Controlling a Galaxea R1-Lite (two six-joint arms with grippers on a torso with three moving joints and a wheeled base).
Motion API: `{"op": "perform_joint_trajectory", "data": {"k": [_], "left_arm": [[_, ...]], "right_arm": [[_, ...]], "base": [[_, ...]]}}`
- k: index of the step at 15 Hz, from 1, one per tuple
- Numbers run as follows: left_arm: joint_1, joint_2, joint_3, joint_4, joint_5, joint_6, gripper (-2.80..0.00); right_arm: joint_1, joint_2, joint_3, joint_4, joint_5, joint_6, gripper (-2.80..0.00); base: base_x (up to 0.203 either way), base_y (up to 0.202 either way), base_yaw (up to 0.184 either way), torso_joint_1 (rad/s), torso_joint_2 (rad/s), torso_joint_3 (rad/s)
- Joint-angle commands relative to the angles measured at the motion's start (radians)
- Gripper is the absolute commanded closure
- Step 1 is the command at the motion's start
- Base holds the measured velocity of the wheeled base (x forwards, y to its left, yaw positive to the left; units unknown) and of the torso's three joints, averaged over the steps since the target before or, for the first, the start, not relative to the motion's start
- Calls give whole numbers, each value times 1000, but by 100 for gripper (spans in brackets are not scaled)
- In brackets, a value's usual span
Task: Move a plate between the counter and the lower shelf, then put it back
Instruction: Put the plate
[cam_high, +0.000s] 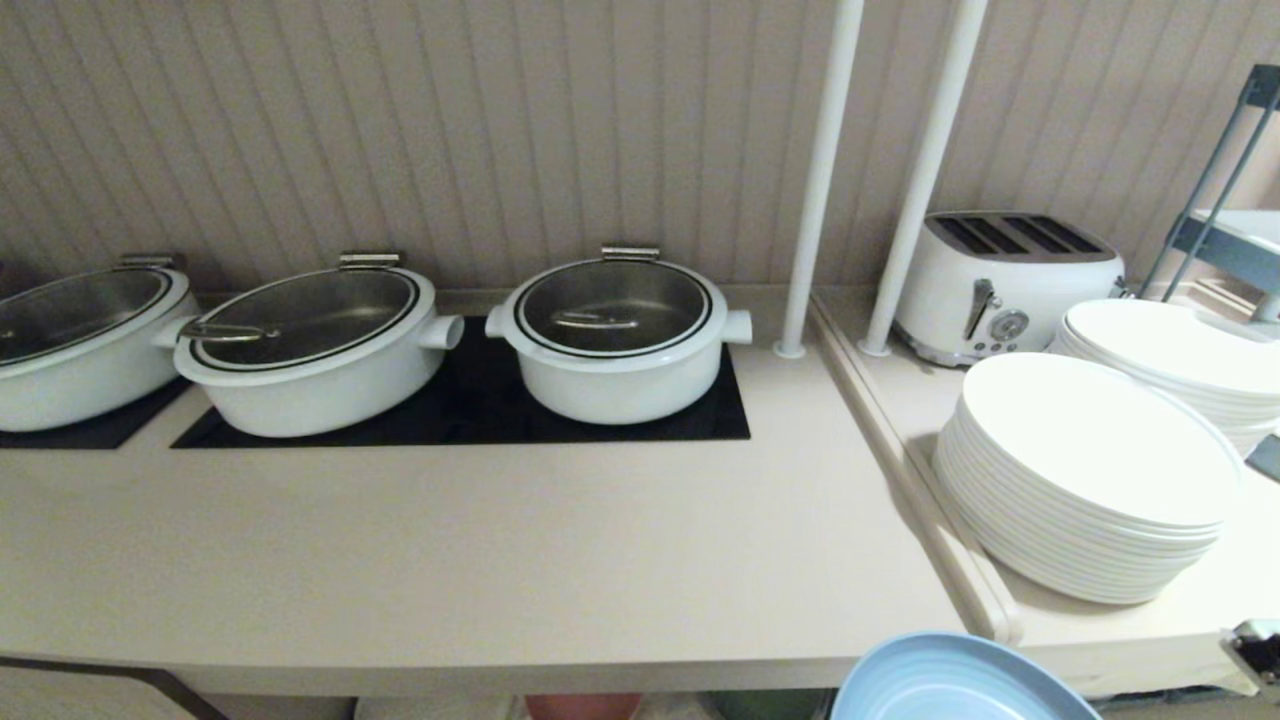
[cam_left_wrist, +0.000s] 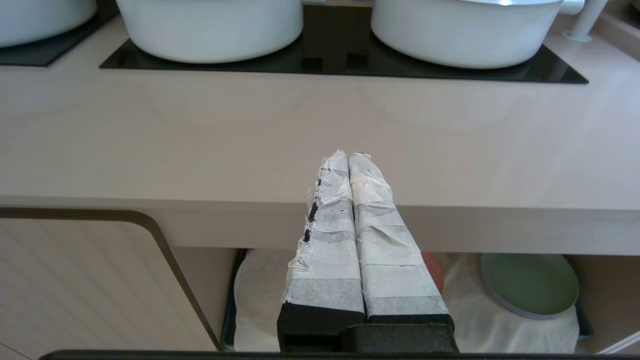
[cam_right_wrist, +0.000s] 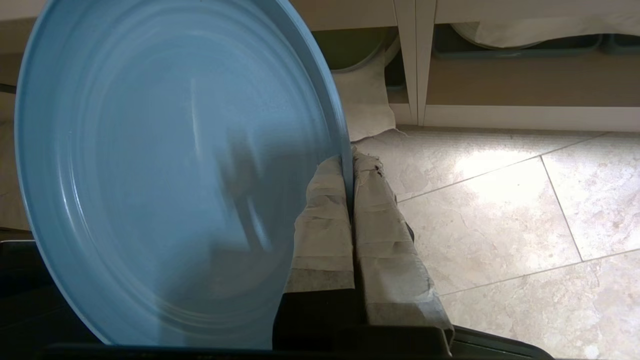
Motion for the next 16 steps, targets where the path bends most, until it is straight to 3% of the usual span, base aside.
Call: {"op": "perform_joint_trajectory", "data": {"k": [1, 16], "left_arm": [[0, 0, 0, 0, 0, -1, 0], [0, 0, 0, 0, 0, -1, 0]], "right_arm": [[0, 1, 0, -1, 1, 2, 0], [0, 1, -2, -2, 1, 0, 0]], "base": [[0, 0, 0, 154, -286, -145], [0, 0, 0, 81, -161, -79]]}}
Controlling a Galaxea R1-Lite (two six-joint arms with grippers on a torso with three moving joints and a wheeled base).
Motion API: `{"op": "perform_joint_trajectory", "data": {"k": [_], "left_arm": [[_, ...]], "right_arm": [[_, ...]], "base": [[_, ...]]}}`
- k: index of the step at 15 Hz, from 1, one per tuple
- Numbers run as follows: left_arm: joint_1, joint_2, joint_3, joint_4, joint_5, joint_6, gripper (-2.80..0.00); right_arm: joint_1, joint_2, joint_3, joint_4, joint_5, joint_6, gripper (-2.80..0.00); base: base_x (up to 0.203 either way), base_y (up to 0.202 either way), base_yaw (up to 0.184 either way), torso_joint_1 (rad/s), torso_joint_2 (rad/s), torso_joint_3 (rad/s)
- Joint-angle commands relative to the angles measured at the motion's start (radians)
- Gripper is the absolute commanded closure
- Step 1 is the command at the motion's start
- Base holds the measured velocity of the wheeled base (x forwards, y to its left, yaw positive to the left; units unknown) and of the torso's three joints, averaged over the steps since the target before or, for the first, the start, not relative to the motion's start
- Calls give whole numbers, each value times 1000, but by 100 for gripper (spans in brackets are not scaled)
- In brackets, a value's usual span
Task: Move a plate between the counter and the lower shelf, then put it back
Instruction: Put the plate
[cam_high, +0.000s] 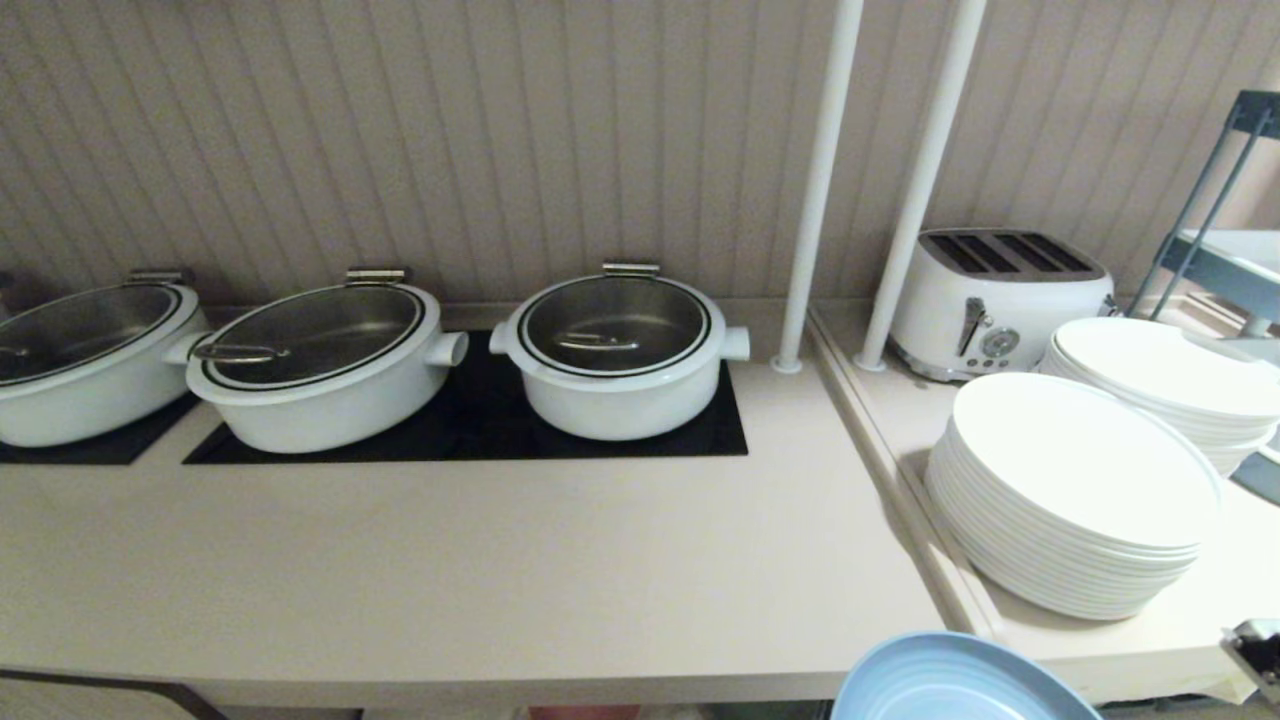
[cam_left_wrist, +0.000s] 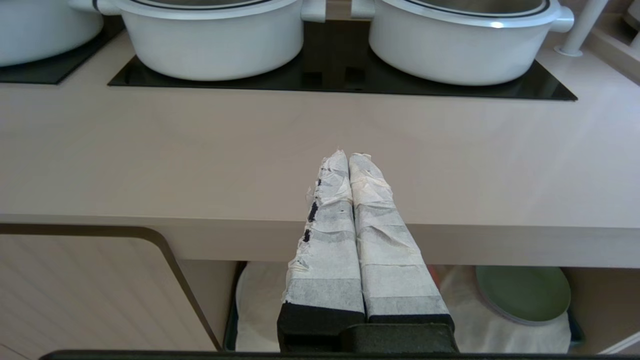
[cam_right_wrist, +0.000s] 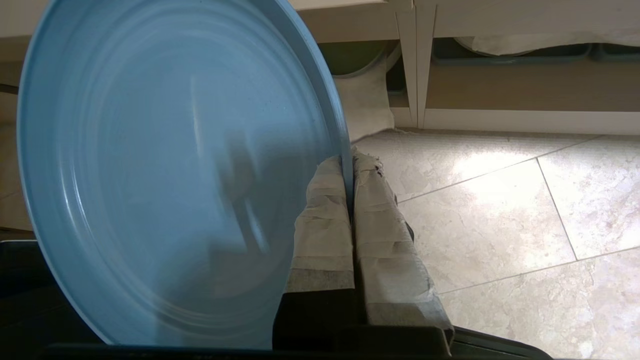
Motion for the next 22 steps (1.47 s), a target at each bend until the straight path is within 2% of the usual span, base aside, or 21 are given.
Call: {"op": "perform_joint_trajectory", "data": {"k": [1, 15, 22], "left_arm": [[0, 0, 0, 0, 0, -1, 0], [0, 0, 0, 0, 0, -1, 0], [0, 0, 0, 0, 0, -1, 0]], "right_arm": [[0, 1, -1, -1, 0, 2, 0], [0, 25, -44, 14, -2, 7, 0], [-1, 142, -162, 61, -1, 13, 0]], "base": [[0, 0, 0, 0, 0, 0], [0, 0, 0, 0, 0, 0], [0, 0, 0, 0, 0, 0]]}}
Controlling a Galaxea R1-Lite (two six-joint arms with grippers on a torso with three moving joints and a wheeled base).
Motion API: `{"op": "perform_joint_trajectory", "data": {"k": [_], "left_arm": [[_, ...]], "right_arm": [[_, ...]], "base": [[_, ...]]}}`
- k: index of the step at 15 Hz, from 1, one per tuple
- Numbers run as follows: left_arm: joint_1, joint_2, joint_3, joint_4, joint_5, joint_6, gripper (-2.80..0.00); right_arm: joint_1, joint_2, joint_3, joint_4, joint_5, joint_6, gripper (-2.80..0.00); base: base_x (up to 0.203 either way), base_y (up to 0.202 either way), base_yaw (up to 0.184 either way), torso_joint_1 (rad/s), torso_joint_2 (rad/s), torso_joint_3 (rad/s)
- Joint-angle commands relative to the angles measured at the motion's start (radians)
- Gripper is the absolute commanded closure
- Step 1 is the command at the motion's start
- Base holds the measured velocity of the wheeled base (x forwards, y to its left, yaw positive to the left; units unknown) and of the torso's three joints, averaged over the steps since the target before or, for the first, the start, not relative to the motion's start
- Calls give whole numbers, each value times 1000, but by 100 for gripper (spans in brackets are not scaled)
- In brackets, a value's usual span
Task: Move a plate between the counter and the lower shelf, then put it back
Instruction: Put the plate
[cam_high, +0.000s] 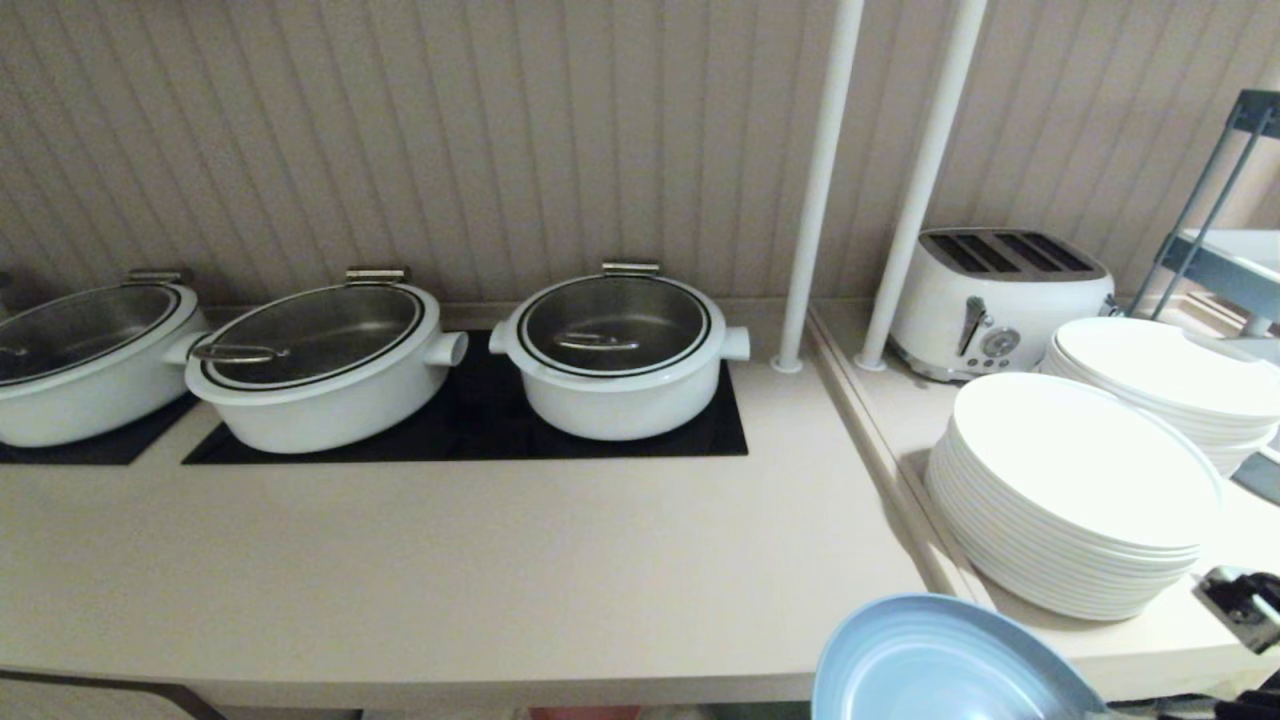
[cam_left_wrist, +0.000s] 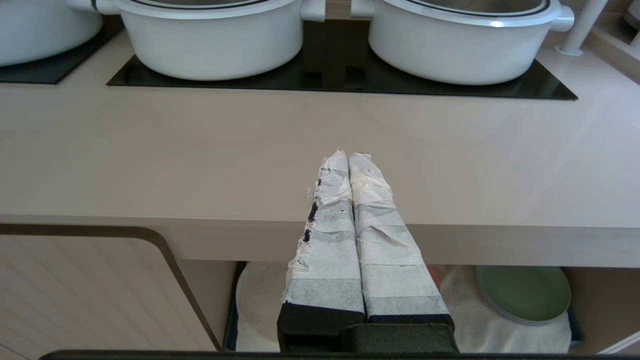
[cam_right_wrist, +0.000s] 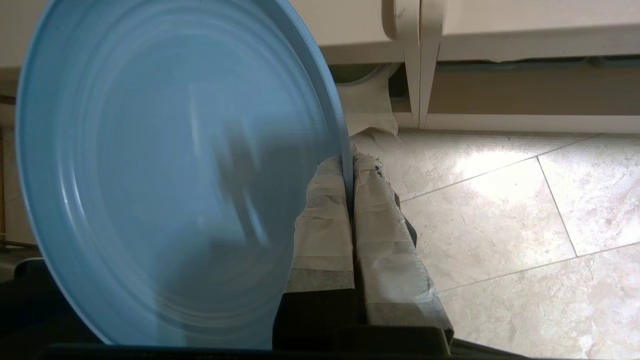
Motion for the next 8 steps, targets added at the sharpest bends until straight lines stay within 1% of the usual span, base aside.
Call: {"op": "perform_joint_trajectory", "data": {"k": [1, 8], "left_arm": [[0, 0, 0, 0, 0, -1, 0], [0, 0, 0, 0, 0, -1, 0]], "right_arm": [[0, 78, -42, -3, 1, 2, 0], [0, 268, -178, -12, 1, 4, 0]], "base": [[0, 0, 0, 0, 0, 0], [0, 0, 0, 0, 0, 0]]}}
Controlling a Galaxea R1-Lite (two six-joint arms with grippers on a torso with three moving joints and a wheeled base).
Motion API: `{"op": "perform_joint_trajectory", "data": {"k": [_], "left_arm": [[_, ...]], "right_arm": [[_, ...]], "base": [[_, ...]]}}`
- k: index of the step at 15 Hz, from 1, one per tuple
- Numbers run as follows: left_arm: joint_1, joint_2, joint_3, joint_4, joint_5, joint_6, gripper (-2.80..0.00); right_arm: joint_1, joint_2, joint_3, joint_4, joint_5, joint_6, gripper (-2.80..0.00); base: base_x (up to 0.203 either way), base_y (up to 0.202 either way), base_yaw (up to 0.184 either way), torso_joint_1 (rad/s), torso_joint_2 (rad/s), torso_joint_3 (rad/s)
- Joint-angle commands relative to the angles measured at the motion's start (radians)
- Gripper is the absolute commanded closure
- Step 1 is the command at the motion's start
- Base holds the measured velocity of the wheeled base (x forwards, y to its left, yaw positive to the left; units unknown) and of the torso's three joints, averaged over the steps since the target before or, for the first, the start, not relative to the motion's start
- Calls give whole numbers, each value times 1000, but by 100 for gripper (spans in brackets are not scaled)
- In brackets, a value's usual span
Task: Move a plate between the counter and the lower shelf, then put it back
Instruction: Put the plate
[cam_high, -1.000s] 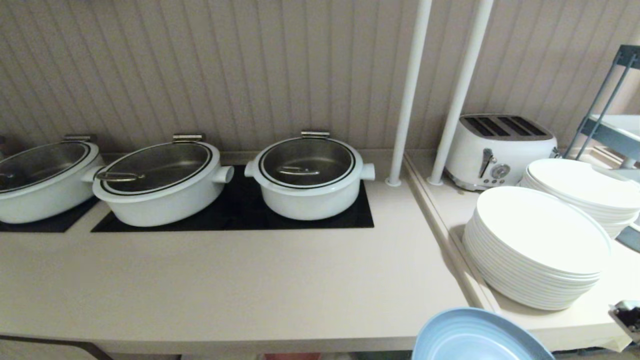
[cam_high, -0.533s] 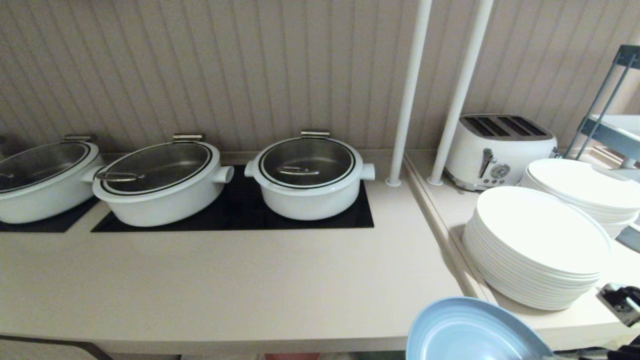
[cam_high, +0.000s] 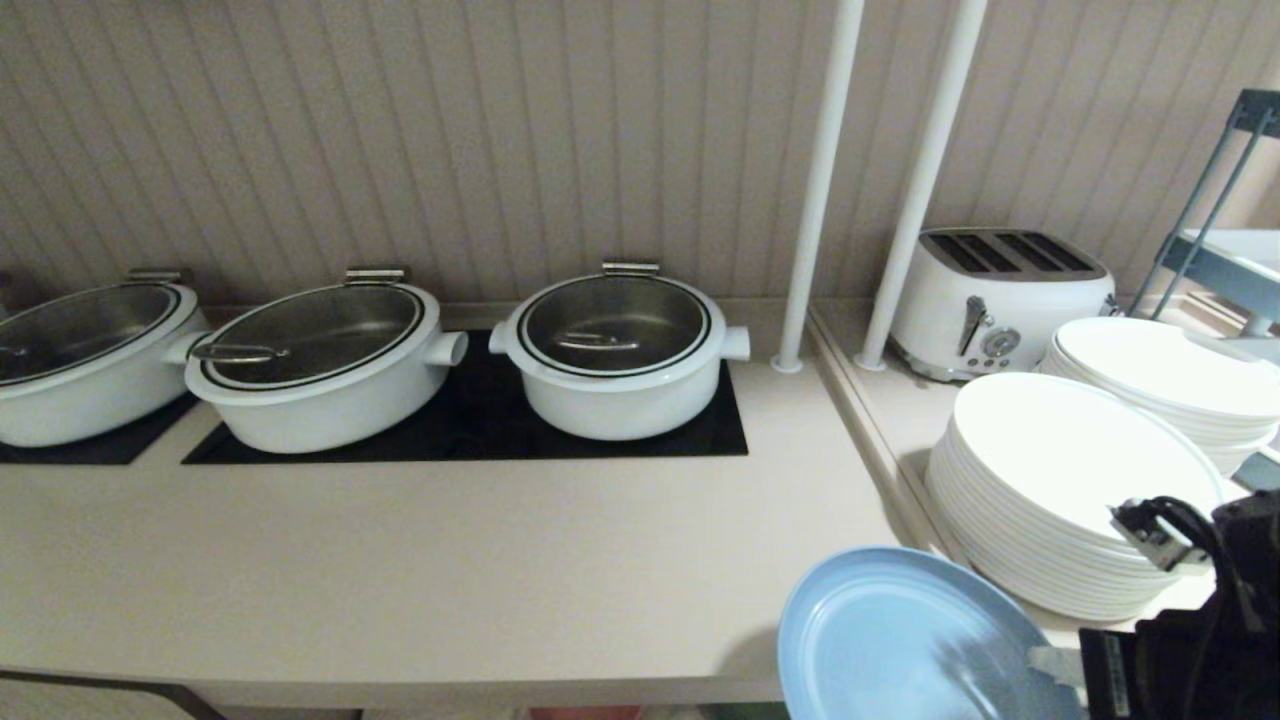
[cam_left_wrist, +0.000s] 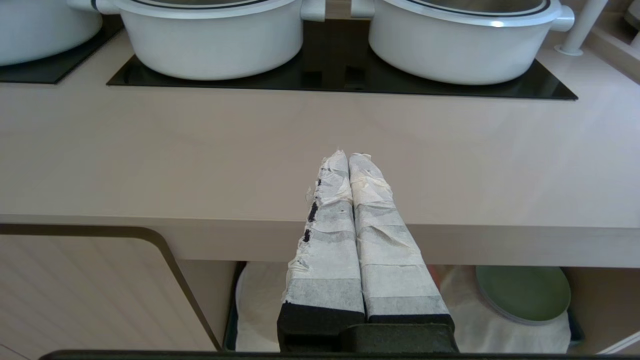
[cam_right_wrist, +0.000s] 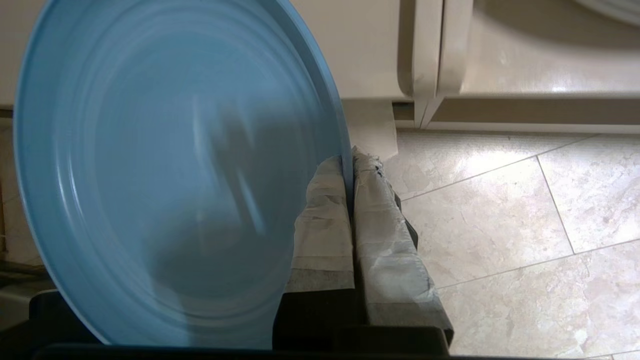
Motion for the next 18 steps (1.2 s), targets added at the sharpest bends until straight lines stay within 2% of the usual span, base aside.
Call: {"op": "perform_joint_trajectory", "data": {"k": [1, 8, 13, 18], "left_arm": [[0, 0, 0, 0, 1, 0, 0], [0, 0, 0, 0, 1, 0, 0], [0, 0, 0, 0, 1, 0, 0], [0, 0, 0, 0, 1, 0, 0]], "right_arm": [[0, 87, -50, 0, 1, 2, 0], [3, 254, -163, -14, 1, 2, 0], [87, 377, -176, -182, 1, 105, 0], [139, 504, -198, -334, 0, 138, 0]], "base": [[0, 0, 0, 0, 0, 0], [0, 0, 0, 0, 0, 0], [0, 0, 0, 0, 0, 0], [0, 0, 0, 0, 0, 0]]}}
